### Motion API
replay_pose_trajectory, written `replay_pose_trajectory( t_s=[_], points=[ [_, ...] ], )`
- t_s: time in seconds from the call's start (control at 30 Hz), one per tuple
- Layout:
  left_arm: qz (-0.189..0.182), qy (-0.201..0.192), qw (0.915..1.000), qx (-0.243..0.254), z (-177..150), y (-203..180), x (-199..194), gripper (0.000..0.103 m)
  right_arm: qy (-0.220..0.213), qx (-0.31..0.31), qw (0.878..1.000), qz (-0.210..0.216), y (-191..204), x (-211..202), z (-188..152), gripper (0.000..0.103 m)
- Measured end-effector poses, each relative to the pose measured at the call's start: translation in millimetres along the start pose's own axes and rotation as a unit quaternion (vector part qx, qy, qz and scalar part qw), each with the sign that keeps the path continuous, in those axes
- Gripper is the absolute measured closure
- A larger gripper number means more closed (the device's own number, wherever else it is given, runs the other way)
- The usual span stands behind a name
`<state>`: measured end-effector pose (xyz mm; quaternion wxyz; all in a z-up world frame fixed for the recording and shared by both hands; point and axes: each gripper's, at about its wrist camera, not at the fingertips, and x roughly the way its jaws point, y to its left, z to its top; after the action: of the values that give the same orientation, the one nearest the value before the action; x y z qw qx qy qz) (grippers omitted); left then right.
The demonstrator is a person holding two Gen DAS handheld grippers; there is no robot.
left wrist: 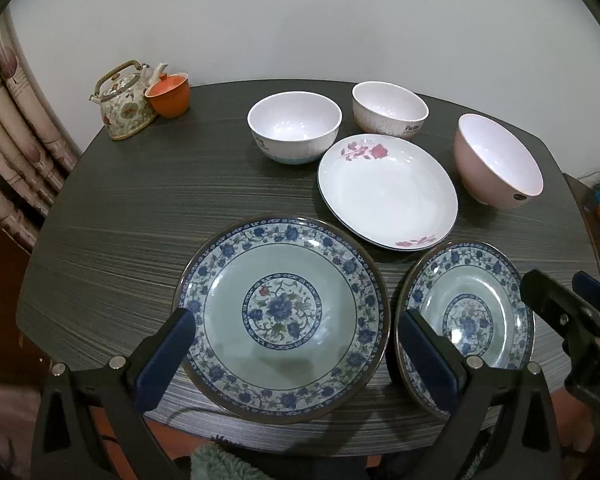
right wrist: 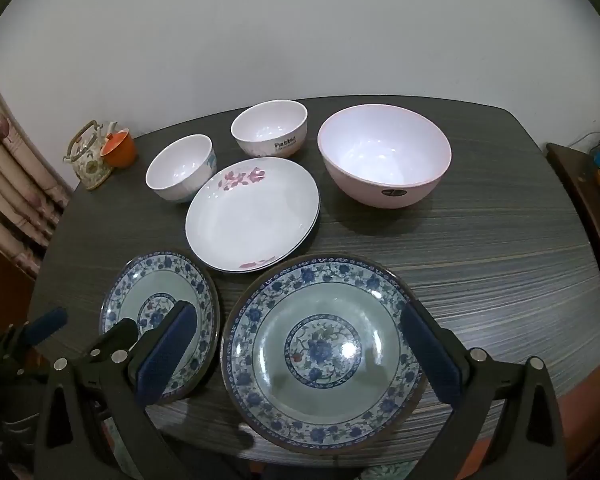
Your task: Organize plates and bowls
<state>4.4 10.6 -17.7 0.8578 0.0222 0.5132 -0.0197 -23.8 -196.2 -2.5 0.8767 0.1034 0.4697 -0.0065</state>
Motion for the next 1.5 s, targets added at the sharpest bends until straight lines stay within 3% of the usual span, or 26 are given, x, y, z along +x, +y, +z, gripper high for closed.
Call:
replay_pose_trajectory(
  t_s=[1.5],
  points=[
    [0.007, 0.012, 0.9999, -0.002, -0.9, 0.1, 1.3, 0.000, 0.009, -0.001, 1.000, 0.007, 6.5, 2.5, -3.6, 0.007]
  ],
)
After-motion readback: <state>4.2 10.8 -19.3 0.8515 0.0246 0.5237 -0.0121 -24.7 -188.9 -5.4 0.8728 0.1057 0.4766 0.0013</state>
